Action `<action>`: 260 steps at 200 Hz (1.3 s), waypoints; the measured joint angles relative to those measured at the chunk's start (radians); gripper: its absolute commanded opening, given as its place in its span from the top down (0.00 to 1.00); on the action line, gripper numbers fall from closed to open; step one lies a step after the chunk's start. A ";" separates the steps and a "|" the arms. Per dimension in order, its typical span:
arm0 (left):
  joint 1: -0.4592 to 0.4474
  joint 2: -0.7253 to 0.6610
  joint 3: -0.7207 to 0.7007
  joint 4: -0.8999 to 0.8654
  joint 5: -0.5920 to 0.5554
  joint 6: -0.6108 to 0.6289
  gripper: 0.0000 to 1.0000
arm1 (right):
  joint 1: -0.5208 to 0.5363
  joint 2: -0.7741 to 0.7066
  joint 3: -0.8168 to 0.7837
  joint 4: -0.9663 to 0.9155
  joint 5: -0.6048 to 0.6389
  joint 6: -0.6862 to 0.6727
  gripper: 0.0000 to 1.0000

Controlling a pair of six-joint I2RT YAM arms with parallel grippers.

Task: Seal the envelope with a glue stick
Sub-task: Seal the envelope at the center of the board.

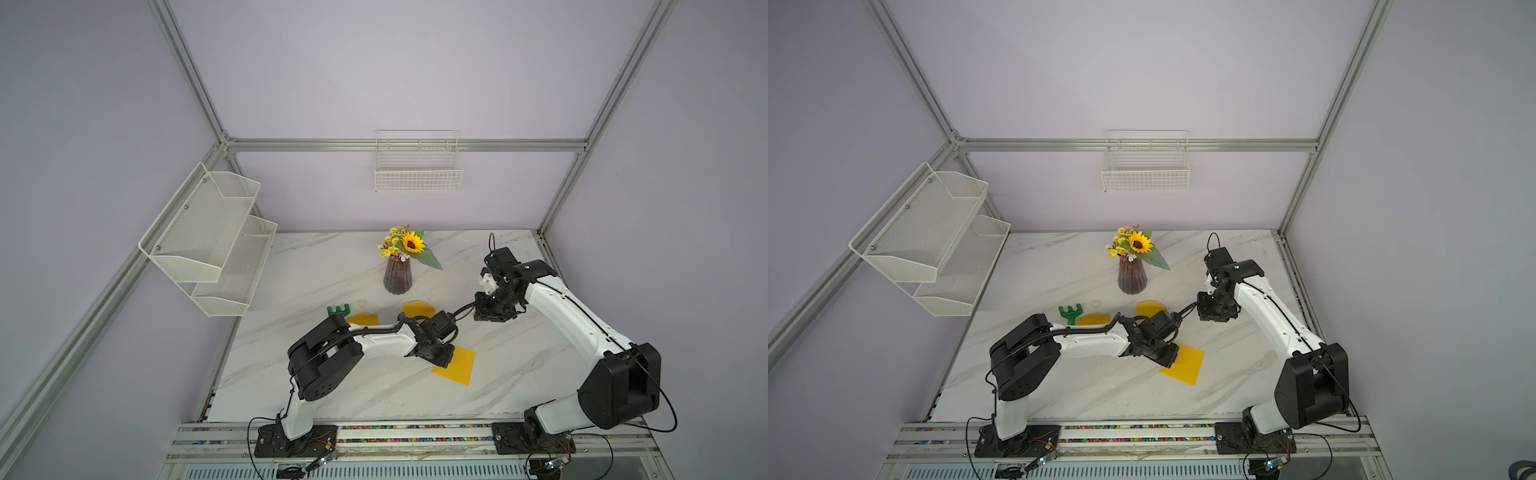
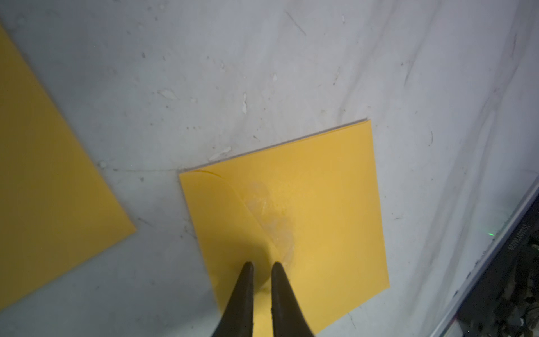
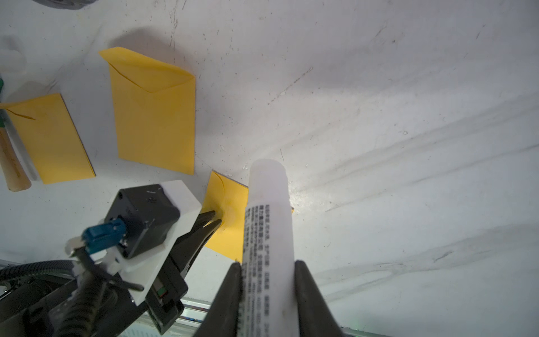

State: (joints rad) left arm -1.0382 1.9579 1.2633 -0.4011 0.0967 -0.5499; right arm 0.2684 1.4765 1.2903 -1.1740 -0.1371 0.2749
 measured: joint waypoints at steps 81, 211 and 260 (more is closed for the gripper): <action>-0.062 0.055 0.117 -0.171 -0.136 0.066 0.82 | -0.010 -0.012 0.000 0.000 0.000 0.000 1.00; -0.127 0.132 0.252 -0.325 -0.289 0.086 0.81 | -0.011 -0.022 0.000 0.000 0.000 -0.004 1.00; -0.128 0.132 0.280 -0.374 -0.295 0.125 0.81 | -0.011 -0.022 0.000 0.000 0.002 -0.004 1.00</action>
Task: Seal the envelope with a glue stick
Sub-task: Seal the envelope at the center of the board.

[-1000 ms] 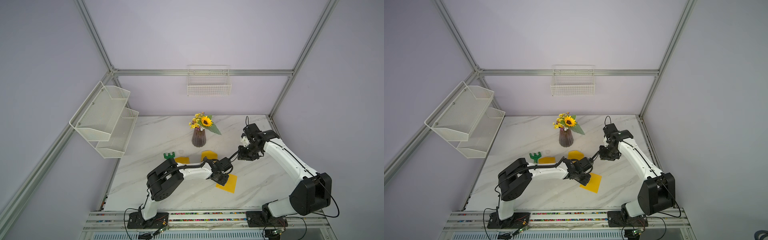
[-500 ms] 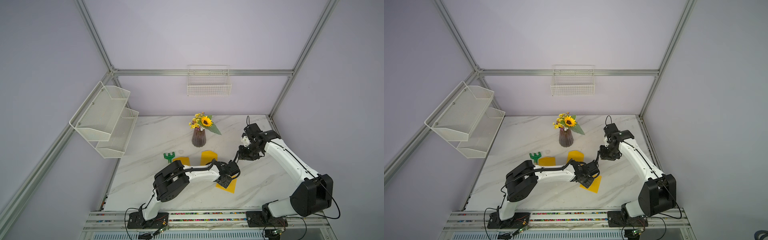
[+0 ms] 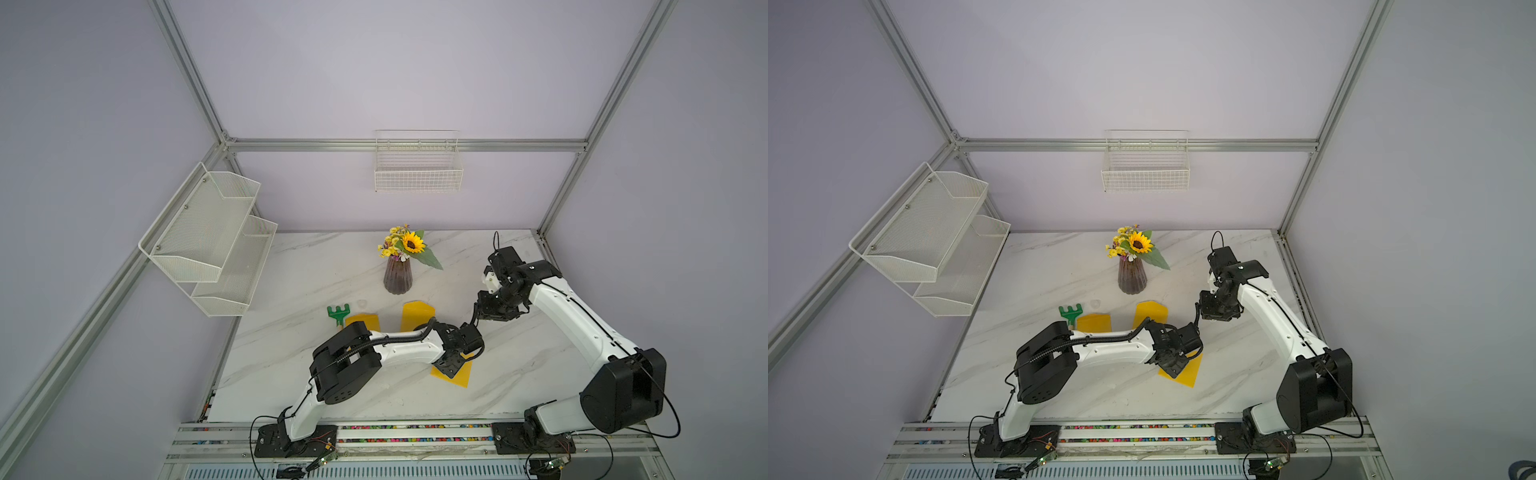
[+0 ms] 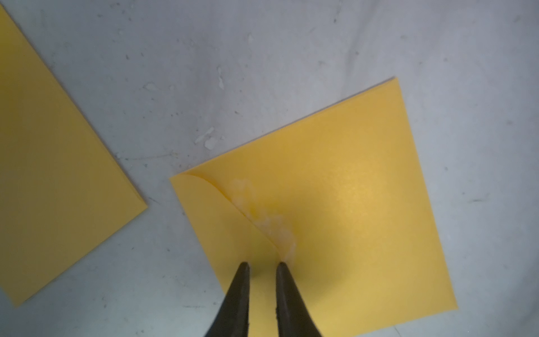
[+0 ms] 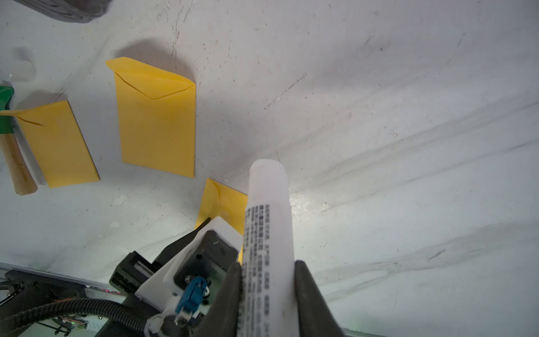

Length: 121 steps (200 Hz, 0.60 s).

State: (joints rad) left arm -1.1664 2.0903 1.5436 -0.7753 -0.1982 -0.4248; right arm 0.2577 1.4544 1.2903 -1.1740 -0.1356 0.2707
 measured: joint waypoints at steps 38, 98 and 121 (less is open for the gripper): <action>0.000 0.000 0.004 -0.021 0.000 0.001 0.82 | 0.000 0.000 0.000 0.000 0.000 0.000 1.00; 0.000 0.000 -0.003 -0.026 0.003 0.000 0.83 | -0.001 0.000 0.000 0.000 0.000 0.000 1.00; 0.000 0.001 -0.008 -0.024 0.007 -0.001 0.83 | -0.001 -0.002 0.000 0.000 0.000 0.000 1.00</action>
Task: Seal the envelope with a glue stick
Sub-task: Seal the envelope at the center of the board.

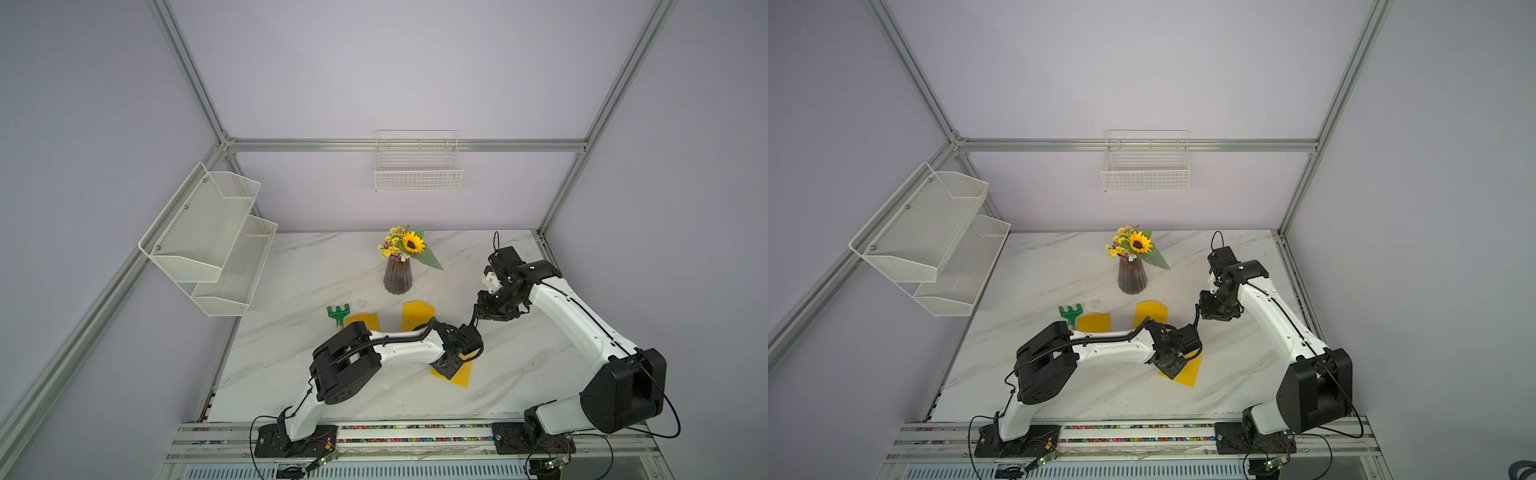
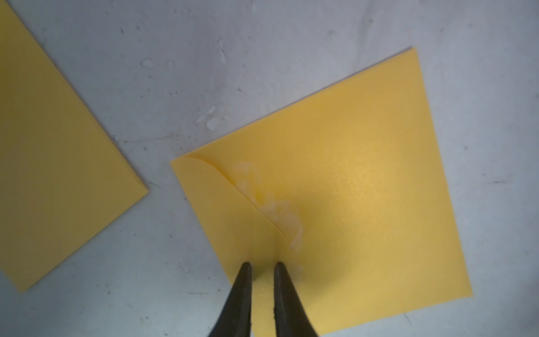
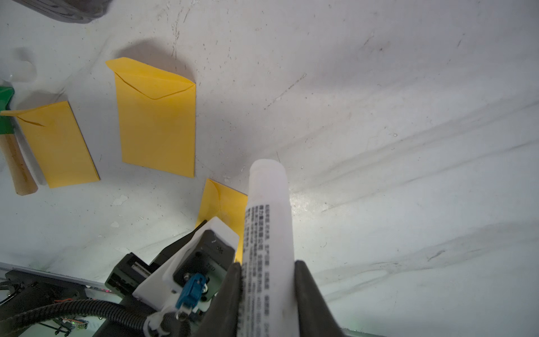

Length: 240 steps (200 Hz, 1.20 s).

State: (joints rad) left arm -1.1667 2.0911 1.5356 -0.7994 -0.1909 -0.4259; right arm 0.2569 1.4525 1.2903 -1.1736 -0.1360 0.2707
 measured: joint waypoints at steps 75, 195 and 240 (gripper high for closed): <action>-0.012 -0.021 -0.041 0.042 -0.026 0.000 0.83 | 0.000 -0.009 0.000 0.000 0.000 0.000 1.00; -0.012 -0.060 -0.079 0.044 -0.026 -0.002 0.84 | 0.000 -0.009 0.000 0.001 -0.003 0.000 1.00; -0.012 -0.062 -0.085 0.046 -0.014 -0.005 0.84 | 0.000 -0.009 -0.001 0.003 -0.011 0.000 1.00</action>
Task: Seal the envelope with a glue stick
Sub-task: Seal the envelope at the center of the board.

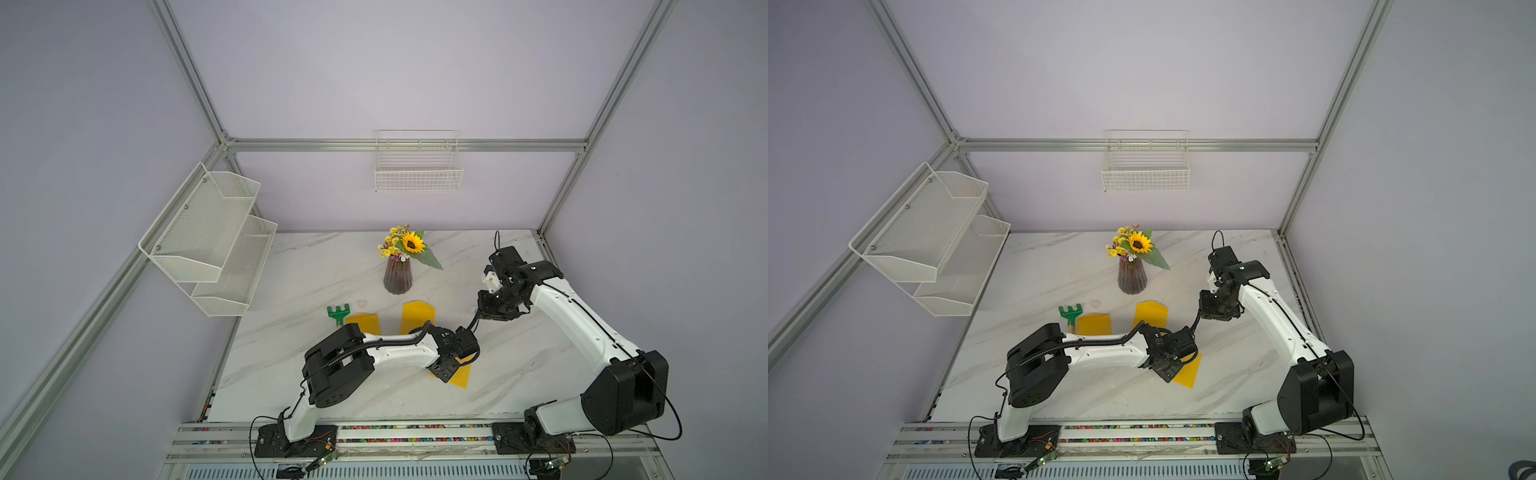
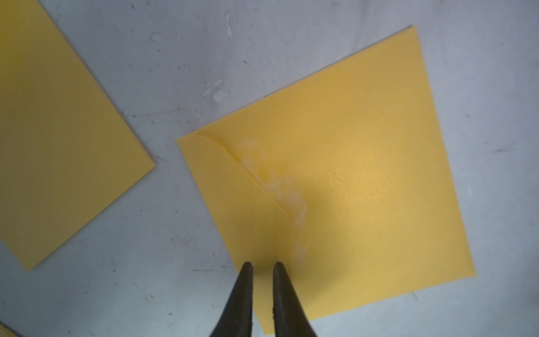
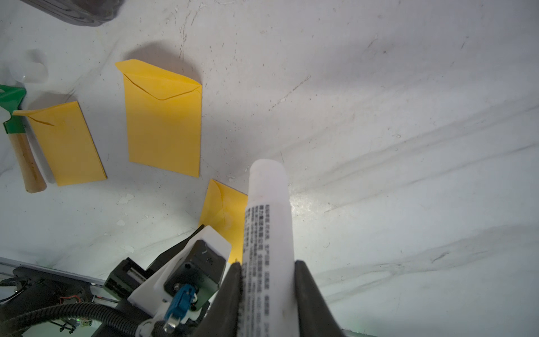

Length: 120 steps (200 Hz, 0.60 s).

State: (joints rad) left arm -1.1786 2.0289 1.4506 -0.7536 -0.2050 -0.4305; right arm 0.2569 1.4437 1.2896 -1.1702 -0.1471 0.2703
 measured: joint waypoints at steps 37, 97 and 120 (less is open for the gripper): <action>0.000 0.000 -0.010 0.011 0.019 -0.003 0.84 | 0.000 0.000 -0.008 0.003 -0.001 0.000 1.00; -0.002 -0.002 -0.027 0.029 0.018 -0.013 0.83 | 0.000 0.000 -0.010 0.004 0.000 0.000 1.00; -0.002 -0.006 -0.031 0.034 0.016 -0.014 0.83 | 0.000 0.000 -0.010 0.004 0.000 0.000 1.00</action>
State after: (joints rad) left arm -1.1805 2.0228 1.4193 -0.7193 -0.1894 -0.4450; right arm 0.2569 1.4437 1.2797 -1.1664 -0.1471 0.2707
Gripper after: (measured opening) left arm 0.168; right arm 0.286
